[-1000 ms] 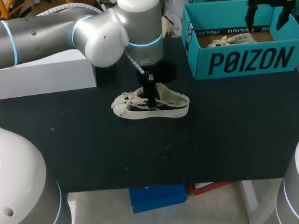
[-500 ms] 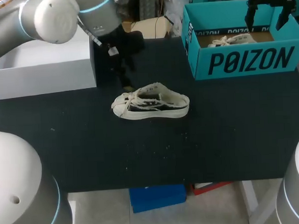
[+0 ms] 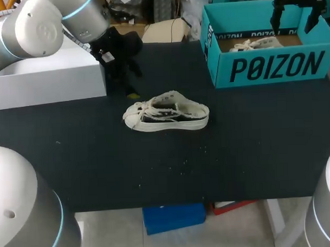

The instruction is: Take the shoe out of the shoebox, open the shoe tongue, remove and reinsert the insole, then place the shoe into the shoebox

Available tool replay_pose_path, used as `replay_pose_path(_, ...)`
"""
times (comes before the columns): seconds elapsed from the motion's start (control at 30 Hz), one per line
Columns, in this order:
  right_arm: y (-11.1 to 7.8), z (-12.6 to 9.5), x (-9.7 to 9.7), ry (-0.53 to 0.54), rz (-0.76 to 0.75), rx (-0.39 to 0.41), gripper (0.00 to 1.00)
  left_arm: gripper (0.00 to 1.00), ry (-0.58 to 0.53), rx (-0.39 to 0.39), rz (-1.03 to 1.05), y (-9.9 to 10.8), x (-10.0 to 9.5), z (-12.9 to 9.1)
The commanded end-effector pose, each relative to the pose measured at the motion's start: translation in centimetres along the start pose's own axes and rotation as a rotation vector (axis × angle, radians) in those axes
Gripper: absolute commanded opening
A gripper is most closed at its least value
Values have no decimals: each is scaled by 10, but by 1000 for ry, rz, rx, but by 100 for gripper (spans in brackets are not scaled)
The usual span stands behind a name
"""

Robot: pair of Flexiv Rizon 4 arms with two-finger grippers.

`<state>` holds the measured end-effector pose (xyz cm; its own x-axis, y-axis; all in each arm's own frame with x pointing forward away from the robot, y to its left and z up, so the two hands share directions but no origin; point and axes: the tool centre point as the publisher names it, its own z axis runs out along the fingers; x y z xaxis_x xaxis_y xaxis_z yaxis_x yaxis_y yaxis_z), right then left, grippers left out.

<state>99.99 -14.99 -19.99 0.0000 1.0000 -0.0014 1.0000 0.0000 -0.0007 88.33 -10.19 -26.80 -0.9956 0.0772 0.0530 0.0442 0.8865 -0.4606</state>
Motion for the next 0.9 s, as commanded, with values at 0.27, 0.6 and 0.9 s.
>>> replay_pose_path(0.27,0,0,0,0,0,0,100,100,-4,9,2,2,1,1)
replay_pose_path(0.6,0,0,0,0,0,0,100,100,-4,9,2,2,1,1)
replay_pose_path(0.9,0,0,0,0,0,0,100,100,-73,190,3,19,28,-12)
